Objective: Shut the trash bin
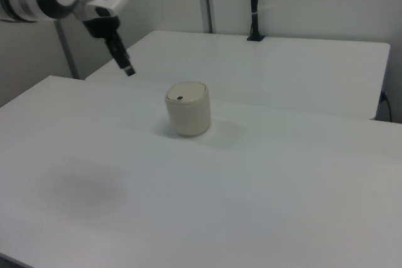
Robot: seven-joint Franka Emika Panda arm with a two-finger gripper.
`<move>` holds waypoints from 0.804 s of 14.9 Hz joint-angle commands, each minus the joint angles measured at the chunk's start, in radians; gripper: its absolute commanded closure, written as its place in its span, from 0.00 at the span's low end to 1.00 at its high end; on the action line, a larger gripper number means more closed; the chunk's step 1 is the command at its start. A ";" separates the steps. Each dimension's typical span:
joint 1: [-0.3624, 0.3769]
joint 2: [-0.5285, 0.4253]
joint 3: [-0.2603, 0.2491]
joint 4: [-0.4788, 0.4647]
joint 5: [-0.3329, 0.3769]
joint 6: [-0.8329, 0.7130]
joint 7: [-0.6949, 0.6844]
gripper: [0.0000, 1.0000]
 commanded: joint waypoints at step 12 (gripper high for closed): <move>-0.013 0.014 -0.085 0.123 0.070 -0.330 -0.867 0.00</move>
